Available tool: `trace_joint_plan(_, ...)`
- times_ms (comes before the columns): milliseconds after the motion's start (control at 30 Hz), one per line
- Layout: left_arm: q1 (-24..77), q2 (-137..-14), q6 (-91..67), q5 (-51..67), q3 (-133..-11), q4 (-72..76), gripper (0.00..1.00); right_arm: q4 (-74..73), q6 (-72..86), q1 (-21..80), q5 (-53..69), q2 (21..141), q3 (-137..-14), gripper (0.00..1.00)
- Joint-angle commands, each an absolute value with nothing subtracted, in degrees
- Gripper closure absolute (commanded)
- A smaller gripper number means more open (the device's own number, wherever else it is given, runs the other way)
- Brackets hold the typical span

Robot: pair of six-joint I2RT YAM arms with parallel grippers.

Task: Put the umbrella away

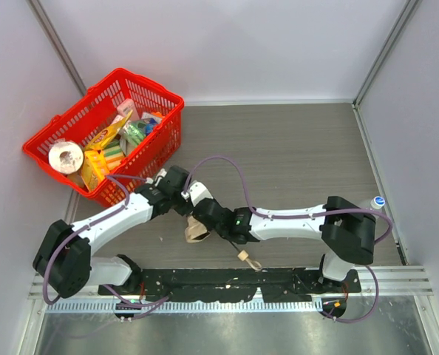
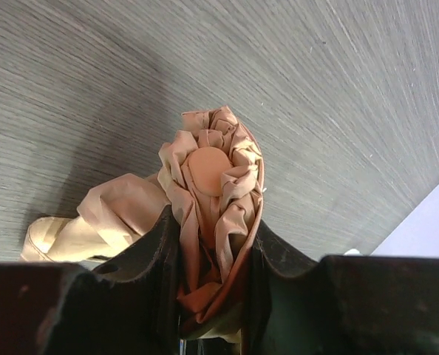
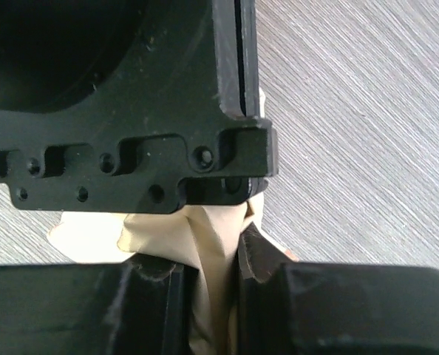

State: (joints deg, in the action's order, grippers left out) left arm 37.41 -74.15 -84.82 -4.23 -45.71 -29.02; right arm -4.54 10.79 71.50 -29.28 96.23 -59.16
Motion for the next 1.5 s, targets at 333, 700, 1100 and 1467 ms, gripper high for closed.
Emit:
trace_joint_plan(333,42.3,-69.7,-75.4,-2.8,-40.3,-10.8,0.16,13.1,14.4,58.3,8.0,83.2,-46.5,0.99)
trace_joint_plan(700,47.2,-71.7,-75.4,-6.4,-41.3,-14.9,0.11,18.0,22.9,50.5,15.7,80.0,-44.0,0.99)
trace_joint_plan(1100,45.6,-63.3,-77.0,-9.1,-40.6,-15.6,0.04,16.2,23.9,48.8,15.3,74.7,-42.3,0.99)
trace_joint_plan(1467,45.6,-70.5,-78.0,-4.7,-42.2,-8.4,0.03,22.4,31.1,48.8,24.6,72.9,-43.7,0.99)
